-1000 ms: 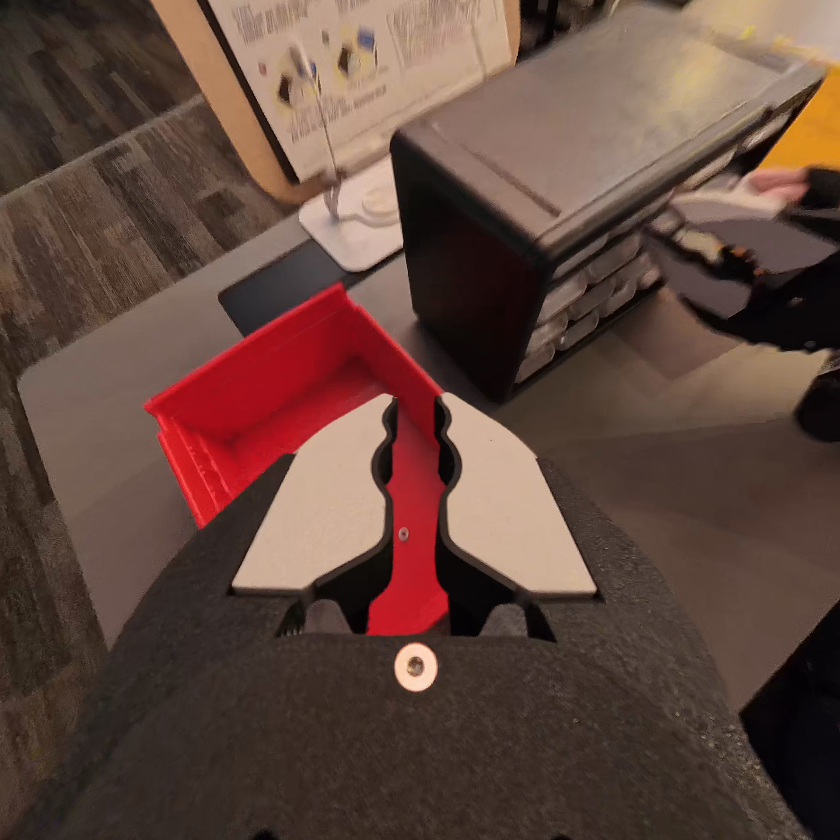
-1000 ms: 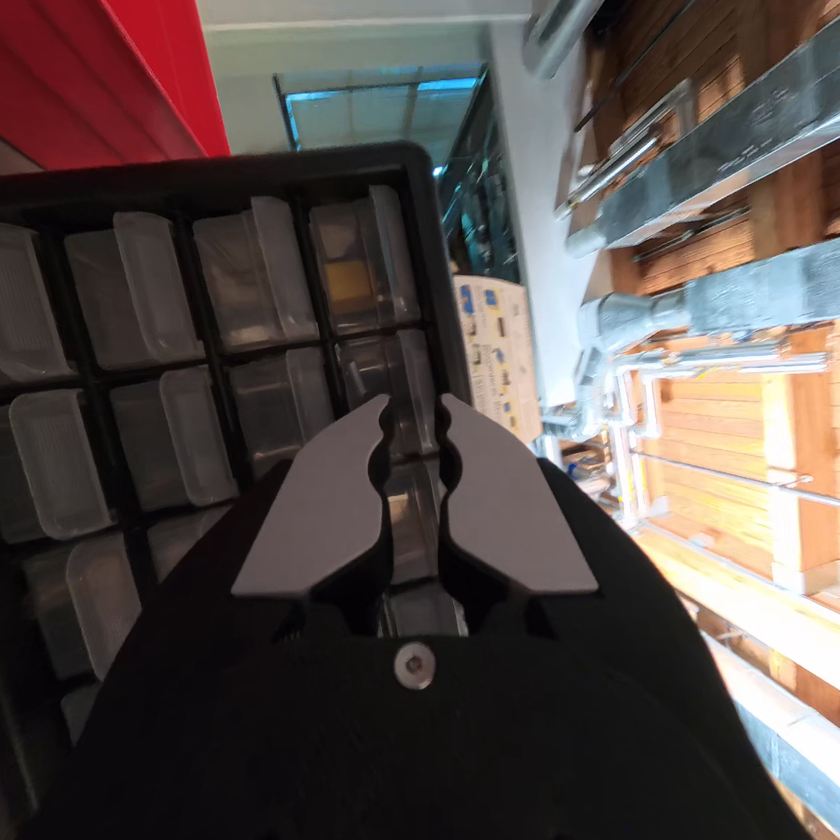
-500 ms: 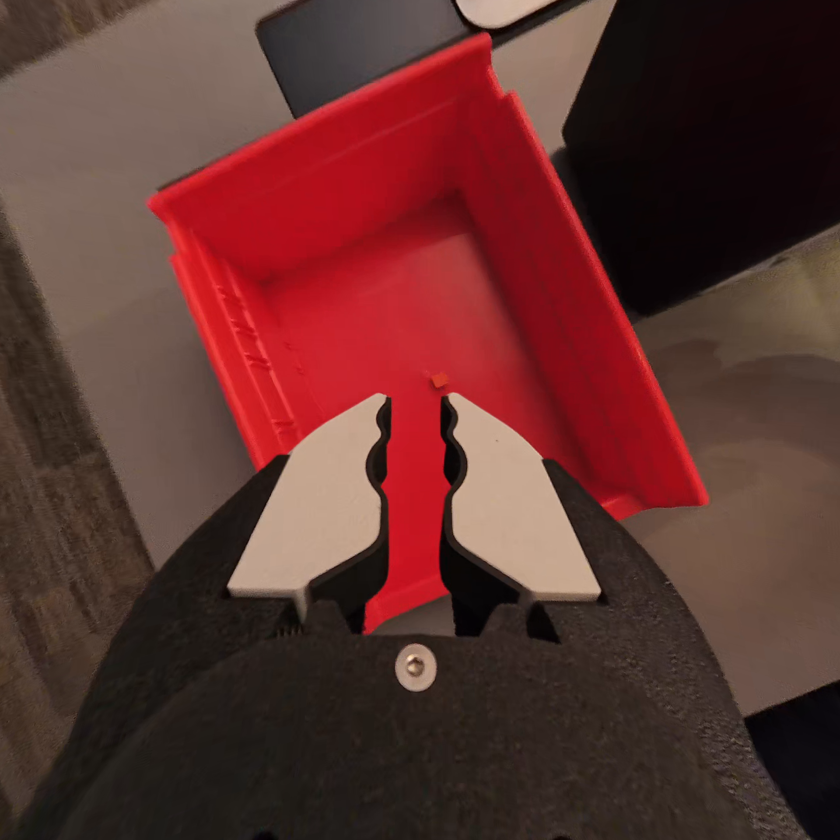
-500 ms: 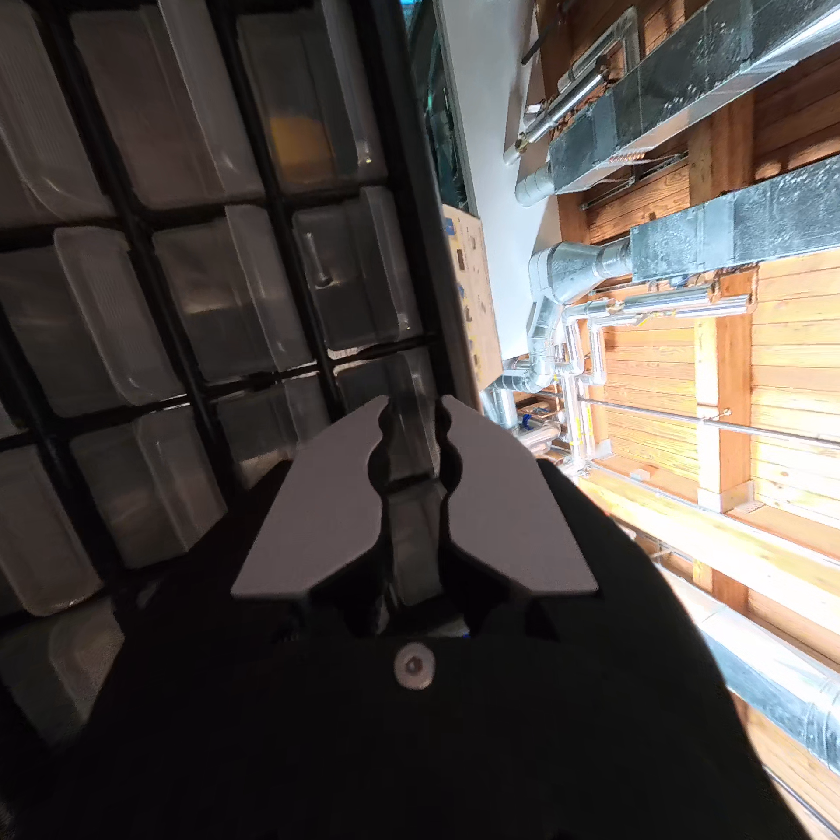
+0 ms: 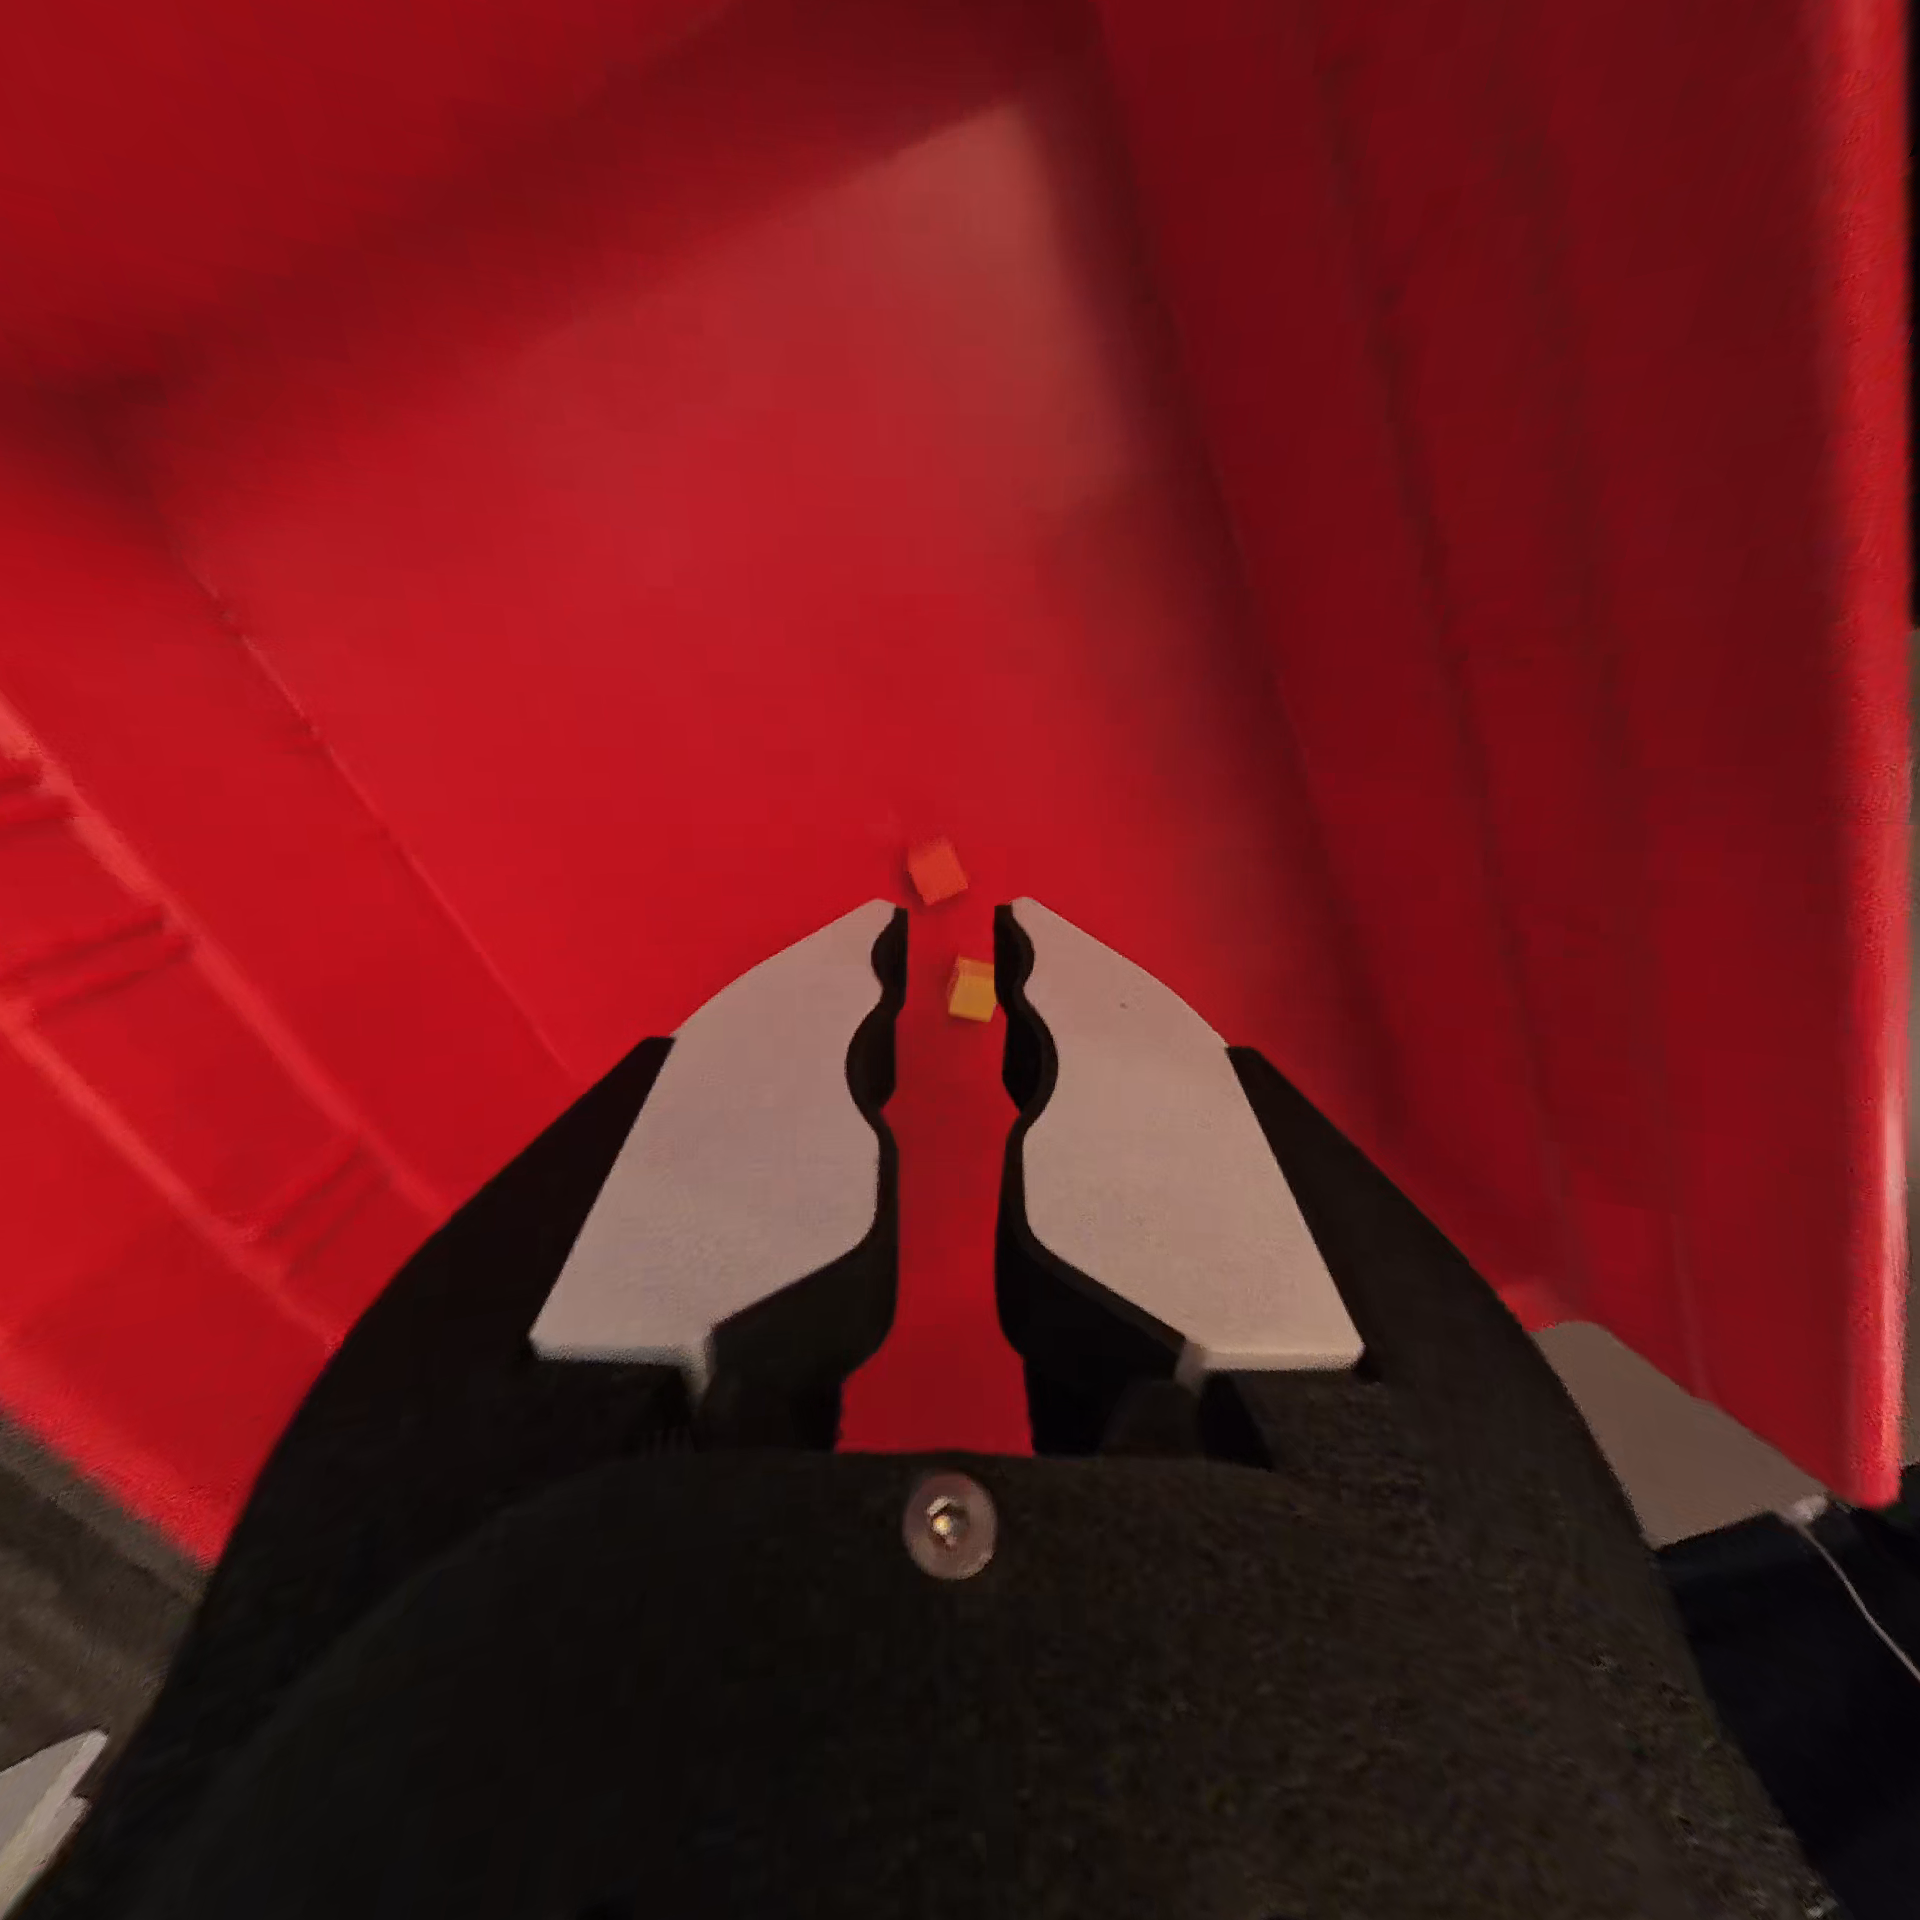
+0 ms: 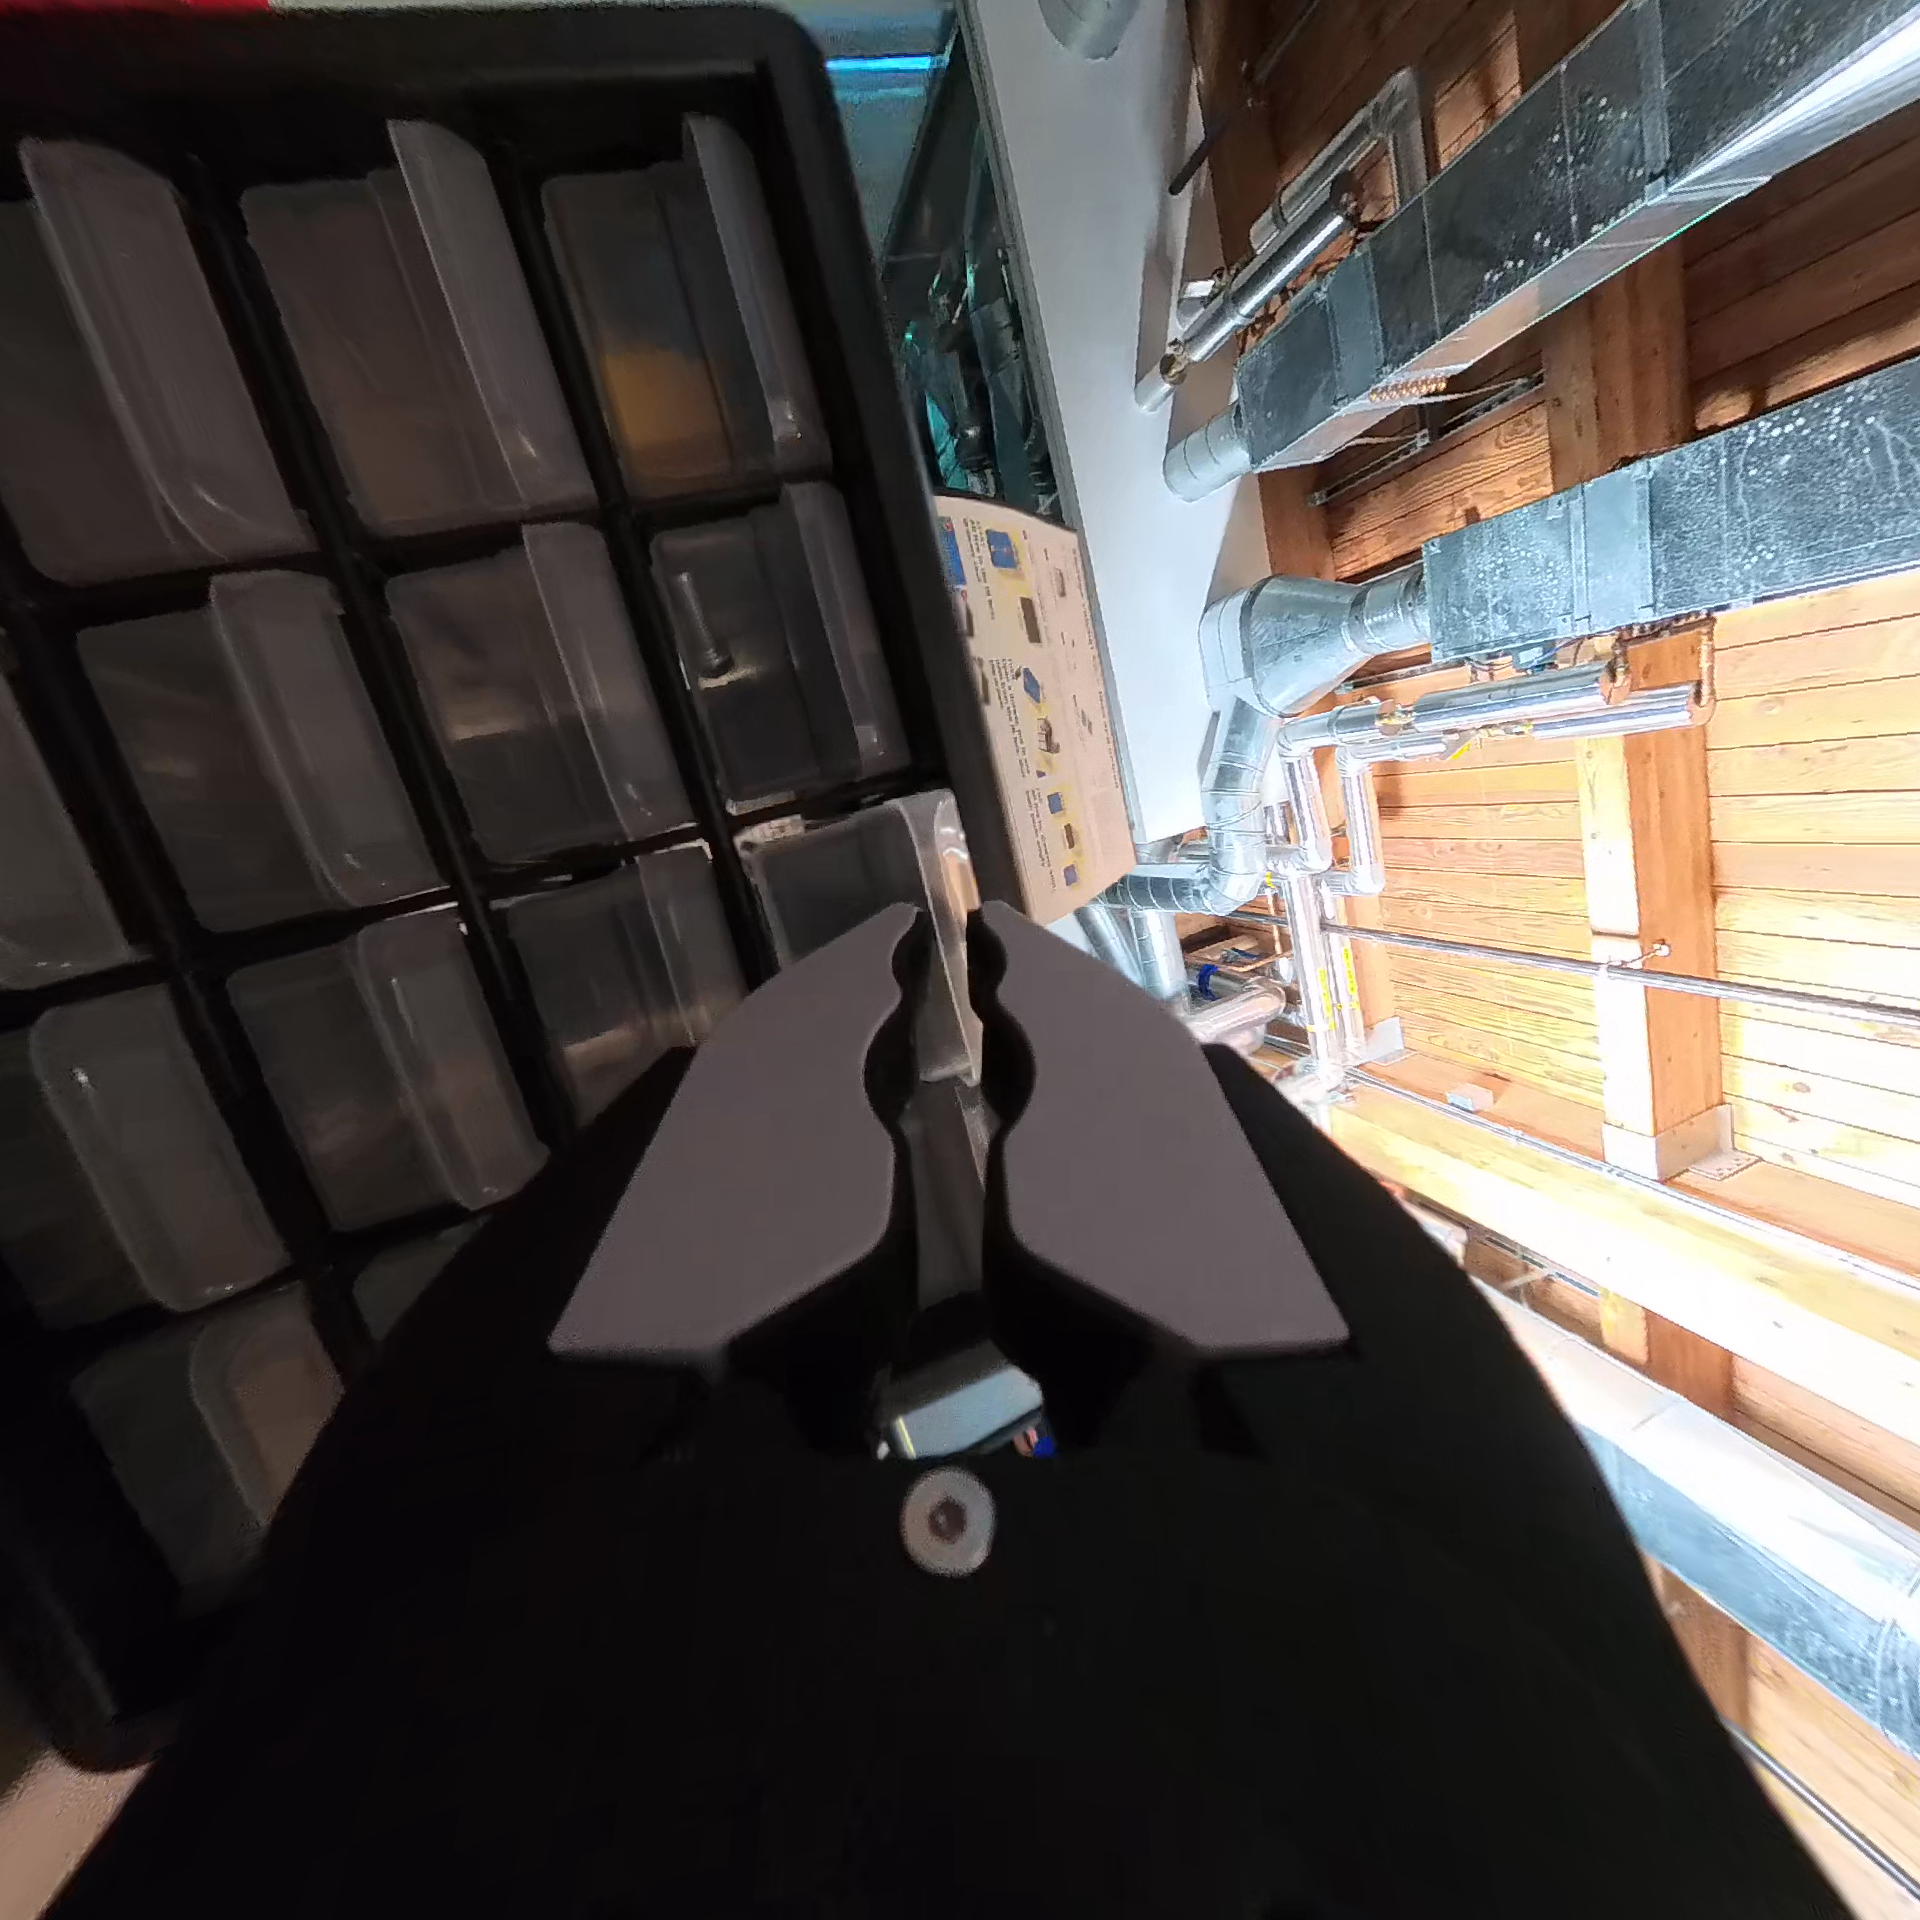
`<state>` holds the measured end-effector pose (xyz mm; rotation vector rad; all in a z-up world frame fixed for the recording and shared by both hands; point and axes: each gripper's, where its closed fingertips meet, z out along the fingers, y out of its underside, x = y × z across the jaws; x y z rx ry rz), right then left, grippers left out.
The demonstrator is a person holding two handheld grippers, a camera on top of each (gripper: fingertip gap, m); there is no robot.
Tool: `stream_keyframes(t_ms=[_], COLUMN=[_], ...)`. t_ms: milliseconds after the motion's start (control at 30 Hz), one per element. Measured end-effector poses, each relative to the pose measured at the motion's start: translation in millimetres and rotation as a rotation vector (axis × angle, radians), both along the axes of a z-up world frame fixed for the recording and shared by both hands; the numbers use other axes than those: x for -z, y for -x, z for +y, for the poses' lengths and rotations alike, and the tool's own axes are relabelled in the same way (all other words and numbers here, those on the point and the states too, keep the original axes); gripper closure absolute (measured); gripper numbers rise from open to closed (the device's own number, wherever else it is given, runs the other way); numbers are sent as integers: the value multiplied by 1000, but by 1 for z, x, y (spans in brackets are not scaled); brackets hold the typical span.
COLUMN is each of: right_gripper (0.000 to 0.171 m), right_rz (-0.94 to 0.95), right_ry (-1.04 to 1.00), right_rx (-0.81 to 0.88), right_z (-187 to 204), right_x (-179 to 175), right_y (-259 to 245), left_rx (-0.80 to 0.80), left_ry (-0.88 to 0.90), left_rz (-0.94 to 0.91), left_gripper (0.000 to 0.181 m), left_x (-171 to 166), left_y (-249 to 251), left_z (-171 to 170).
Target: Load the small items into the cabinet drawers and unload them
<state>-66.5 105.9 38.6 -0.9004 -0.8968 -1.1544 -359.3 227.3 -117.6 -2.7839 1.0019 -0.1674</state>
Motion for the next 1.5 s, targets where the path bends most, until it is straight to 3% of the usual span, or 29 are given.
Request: stream_keyframes(t_ms=[200, 567, 867, 1233, 1367, 1500], right_gripper=[164, 164, 164, 164, 162, 155], right_rz=[-10, -15, -7, -3, -1, -3], right_ry=[-8, 1, 15, 10, 1, 3], right_rx=[-13, -23, -22, -34, -47, -95], right_z=[-13, -20, -20, -26, -27, -30], right_x=[-2, -2, -2, -2, -3, 0], right_y=[5, 10, 8, 12, 14, 18], left_rx=[-27, -54, 19, 33, 13, 25], left_ry=[53, 10, 52, 67, 46, -30], left_rz=[55, 79, 95, 95, 95, -19], left_gripper=[165, 166, 163, 171, 171, 171], left_x=[25, 19, 30, 34, 21, -17], left_y=[-3, 3, -2, 2, 9, 4], left_z=[4, 10, 3, 3, 1, -5])
